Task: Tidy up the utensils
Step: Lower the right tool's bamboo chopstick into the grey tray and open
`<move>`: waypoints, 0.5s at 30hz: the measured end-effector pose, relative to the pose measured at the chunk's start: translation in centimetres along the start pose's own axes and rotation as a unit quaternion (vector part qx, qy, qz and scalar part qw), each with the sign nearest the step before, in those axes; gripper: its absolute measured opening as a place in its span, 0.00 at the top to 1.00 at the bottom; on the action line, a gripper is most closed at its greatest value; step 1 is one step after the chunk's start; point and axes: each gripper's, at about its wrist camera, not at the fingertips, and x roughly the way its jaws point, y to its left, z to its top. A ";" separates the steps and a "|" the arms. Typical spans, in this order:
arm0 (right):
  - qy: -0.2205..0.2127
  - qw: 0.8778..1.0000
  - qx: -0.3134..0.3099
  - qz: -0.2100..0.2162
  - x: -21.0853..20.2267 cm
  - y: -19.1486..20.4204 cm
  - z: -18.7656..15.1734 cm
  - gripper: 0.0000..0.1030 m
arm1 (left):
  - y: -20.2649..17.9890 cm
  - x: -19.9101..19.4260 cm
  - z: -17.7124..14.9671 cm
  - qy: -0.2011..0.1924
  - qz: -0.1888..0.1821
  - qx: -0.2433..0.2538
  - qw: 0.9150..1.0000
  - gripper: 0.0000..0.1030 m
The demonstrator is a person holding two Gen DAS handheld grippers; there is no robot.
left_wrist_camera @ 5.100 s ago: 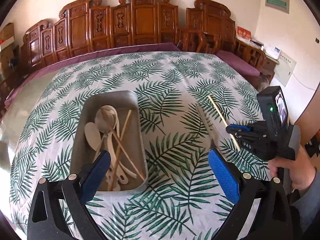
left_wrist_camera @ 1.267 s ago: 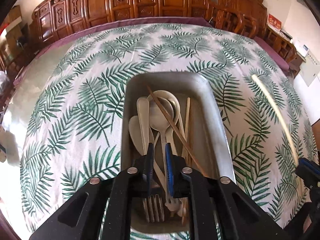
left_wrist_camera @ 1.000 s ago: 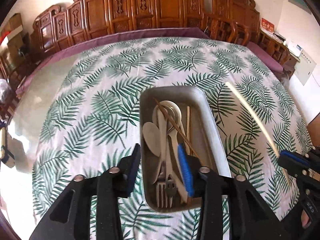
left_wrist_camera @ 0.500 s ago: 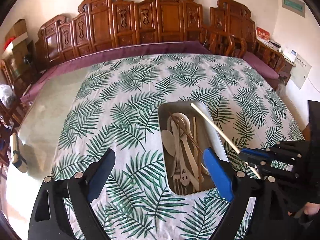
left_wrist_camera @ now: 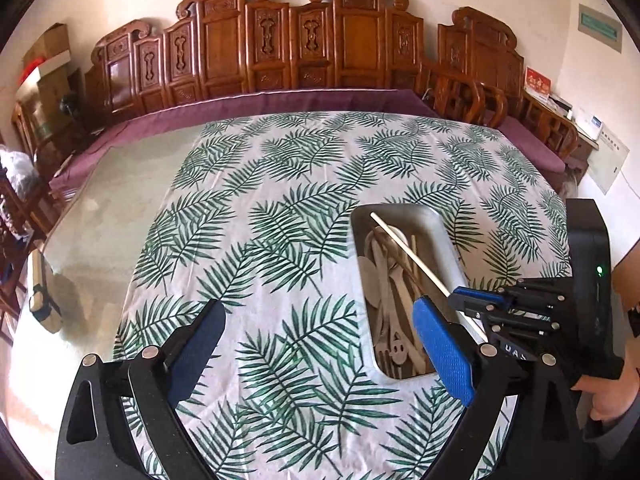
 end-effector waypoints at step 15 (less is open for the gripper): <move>0.015 0.998 0.038 0.036 2.5 0.5 1.0 0.94 | 1.8 0.1 -0.8 0.007 0.006 -0.015 1.000 0.12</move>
